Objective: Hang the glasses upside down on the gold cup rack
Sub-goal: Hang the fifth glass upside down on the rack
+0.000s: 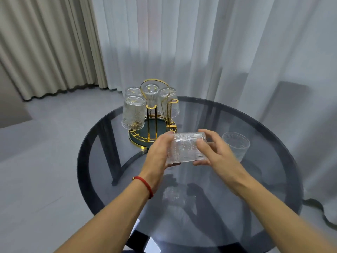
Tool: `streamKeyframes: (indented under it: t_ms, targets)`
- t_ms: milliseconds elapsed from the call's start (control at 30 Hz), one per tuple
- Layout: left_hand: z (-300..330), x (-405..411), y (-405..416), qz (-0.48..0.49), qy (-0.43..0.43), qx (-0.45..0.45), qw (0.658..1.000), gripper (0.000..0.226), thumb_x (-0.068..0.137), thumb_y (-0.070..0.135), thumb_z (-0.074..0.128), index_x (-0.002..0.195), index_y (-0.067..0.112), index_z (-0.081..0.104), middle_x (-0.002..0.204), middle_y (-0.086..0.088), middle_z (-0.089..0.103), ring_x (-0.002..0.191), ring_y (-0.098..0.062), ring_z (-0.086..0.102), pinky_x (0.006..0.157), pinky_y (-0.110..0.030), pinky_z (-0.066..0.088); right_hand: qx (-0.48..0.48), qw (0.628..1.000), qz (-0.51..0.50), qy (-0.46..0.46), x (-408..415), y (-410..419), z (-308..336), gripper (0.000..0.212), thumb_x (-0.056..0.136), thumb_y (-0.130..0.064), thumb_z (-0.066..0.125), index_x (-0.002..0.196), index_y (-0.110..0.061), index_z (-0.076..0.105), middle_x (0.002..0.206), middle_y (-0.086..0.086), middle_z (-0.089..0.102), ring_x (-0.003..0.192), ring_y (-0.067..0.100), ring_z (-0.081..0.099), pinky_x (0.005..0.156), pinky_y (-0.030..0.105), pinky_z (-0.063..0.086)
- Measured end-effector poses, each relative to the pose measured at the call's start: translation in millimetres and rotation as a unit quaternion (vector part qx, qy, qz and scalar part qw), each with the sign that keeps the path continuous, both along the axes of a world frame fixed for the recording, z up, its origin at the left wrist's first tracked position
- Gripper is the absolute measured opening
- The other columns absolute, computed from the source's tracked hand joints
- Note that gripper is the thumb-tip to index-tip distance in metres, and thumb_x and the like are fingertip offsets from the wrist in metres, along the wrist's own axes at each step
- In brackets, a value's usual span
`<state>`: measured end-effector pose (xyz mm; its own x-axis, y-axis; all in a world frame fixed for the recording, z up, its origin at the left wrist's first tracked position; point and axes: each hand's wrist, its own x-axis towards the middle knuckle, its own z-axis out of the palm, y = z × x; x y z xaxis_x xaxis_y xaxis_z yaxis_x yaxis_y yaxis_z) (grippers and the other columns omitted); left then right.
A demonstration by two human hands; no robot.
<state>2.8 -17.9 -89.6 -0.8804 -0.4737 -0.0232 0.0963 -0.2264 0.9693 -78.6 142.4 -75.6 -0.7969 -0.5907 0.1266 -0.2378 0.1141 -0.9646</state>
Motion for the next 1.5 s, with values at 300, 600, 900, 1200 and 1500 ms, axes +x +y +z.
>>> streamKeyframes:
  t_ms: [300, 600, 900, 1200, 1500]
  targets:
    - [-63.9, -20.2, -35.6, 0.056, -0.197, -0.635, 0.745, 0.066, 0.099, 0.050, 0.035, 0.159, 0.029, 0.018, 0.170, -0.002, 0.001, 0.154, -0.020, -0.009, 0.124, -0.051, 0.006, 0.042, 0.962, -0.164, 0.213, -53.6, -47.9, 64.7, 0.059, 0.094, -0.043, 0.067, 0.146, -0.034, 0.044, 0.140, -0.001, 0.056, 0.125, 0.019, 0.053, 0.106, 0.039, 0.044]
    - [-77.9, -26.2, -44.5, 0.044, -0.232, -0.642, 0.729, 0.071, 0.100, 0.051, 0.030, 0.160, 0.026, 0.002, 0.169, -0.004, -0.008, 0.153, -0.021, -0.017, 0.124, -0.053, 0.003, 0.148, 0.941, -0.128, 0.277, -86.0, -106.7, 105.5, 0.072, 0.084, -0.053, 0.071, 0.147, -0.022, 0.053, 0.148, 0.001, 0.058, 0.132, 0.024, 0.055, 0.111, 0.041, 0.044]
    - [-86.3, -29.5, -46.7, 0.056, -0.223, -0.644, 0.730, 0.071, 0.099, 0.050, 0.031, 0.160, 0.025, 0.003, 0.169, -0.005, -0.005, 0.153, -0.023, -0.014, 0.124, -0.053, 0.006, 0.221, 0.914, -0.111, 0.322, -80.2, -146.9, 77.9, 0.075, 0.080, -0.052, 0.075, 0.140, -0.013, 0.053, 0.135, 0.007, 0.064, 0.118, 0.028, 0.061, 0.090, 0.036, 0.050]
    - [-87.7, -30.7, -48.1, 0.052, -0.223, -0.648, 0.726, 0.073, 0.099, 0.051, 0.031, 0.160, 0.024, 0.002, 0.169, -0.006, -0.006, 0.153, -0.024, -0.014, 0.124, -0.053, 0.006, 0.230, 0.910, -0.126, 0.321, -86.6, -152.7, 56.0, 0.080, 0.074, -0.056, 0.081, 0.136, -0.015, 0.052, 0.132, 0.007, 0.064, 0.119, 0.030, 0.060, 0.095, 0.050, 0.056]
    - [-64.6, -27.0, -26.5, 0.060, -0.178, -0.654, 0.733, 0.071, 0.098, 0.041, 0.045, 0.159, 0.026, 0.012, 0.170, -0.004, 0.002, 0.155, -0.023, -0.007, 0.124, -0.050, 0.009, 0.163, 0.909, -0.154, 0.352, -58.1, -99.3, 23.9, 0.055, 0.092, -0.036, 0.064, 0.139, -0.010, 0.051, 0.138, 0.011, 0.052, 0.129, 0.030, 0.046, 0.106, 0.035, 0.036]
